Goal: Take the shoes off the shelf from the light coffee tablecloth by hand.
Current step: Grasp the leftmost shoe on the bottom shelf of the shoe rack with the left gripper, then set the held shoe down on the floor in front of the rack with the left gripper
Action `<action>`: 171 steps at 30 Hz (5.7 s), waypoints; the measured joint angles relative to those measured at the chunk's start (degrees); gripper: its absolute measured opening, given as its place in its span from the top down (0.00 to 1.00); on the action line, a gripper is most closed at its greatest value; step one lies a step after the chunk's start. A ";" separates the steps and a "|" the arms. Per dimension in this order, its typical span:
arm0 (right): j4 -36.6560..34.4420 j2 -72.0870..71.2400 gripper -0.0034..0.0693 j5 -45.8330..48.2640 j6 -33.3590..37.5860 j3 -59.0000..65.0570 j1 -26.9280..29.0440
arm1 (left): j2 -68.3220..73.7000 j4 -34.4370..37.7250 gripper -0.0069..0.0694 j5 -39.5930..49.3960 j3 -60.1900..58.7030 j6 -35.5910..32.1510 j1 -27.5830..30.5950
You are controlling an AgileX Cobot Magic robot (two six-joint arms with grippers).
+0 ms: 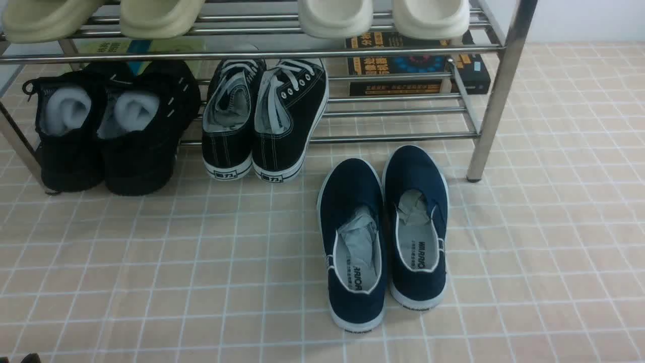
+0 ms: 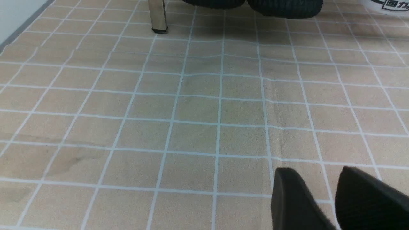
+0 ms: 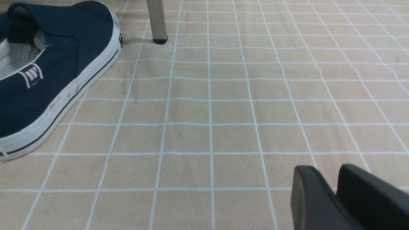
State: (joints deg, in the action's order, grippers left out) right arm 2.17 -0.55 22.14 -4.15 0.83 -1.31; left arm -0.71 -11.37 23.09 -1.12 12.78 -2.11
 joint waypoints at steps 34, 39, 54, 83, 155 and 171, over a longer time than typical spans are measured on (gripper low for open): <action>0.01 0.00 0.71 0.00 0.00 0.00 0.00 | 0.00 0.57 0.59 -0.06 0.00 0.47 0.00; 0.01 0.00 0.71 0.00 0.00 0.00 0.00 | 0.00 14.72 0.59 -0.97 -0.07 11.93 0.00; 0.01 0.00 0.70 0.00 0.00 0.00 0.00 | 0.00 35.58 0.64 -9.22 -0.02 29.09 0.00; 0.01 0.00 0.66 0.01 0.00 0.00 0.00 | 64.71 -11.60 0.89 39.22 56.13 18.58 11.89; 0.01 0.00 0.62 0.01 0.00 0.00 0.00 | 74.78 25.35 0.87 24.03 68.28 0.05 20.63; 0.01 0.00 0.62 0.01 0.00 0.00 0.00 | 57.78 15.17 0.87 21.50 48.00 8.40 20.63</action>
State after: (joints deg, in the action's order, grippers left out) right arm 2.18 -0.55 22.15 -4.15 0.83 -1.31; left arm 57.07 3.81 44.59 46.88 21.18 18.51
